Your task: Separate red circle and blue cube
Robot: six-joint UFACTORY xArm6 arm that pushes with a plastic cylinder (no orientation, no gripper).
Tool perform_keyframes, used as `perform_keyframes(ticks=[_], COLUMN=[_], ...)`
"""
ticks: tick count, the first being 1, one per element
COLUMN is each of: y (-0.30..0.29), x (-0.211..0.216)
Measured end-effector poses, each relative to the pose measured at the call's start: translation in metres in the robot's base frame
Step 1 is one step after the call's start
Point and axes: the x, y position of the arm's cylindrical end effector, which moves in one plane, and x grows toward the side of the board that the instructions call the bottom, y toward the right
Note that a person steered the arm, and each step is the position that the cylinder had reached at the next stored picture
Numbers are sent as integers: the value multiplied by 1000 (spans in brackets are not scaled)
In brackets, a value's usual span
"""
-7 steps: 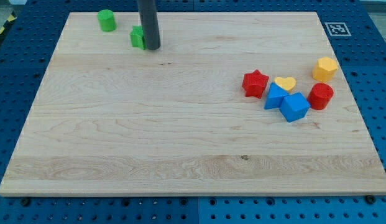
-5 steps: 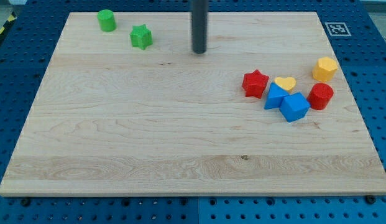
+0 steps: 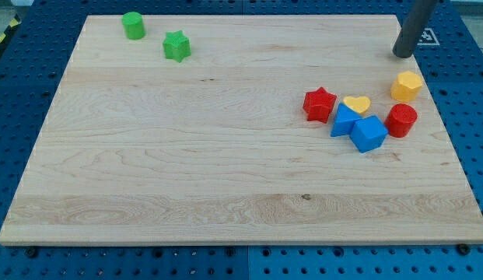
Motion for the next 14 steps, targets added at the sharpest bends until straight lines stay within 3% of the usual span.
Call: perform_keyframes(ticks=[3,5,6,7,9,10,12,14], y=[70,59,10,-28,-36,-45,-12,-45], x=[25,129,141,135,94,103,189,142])
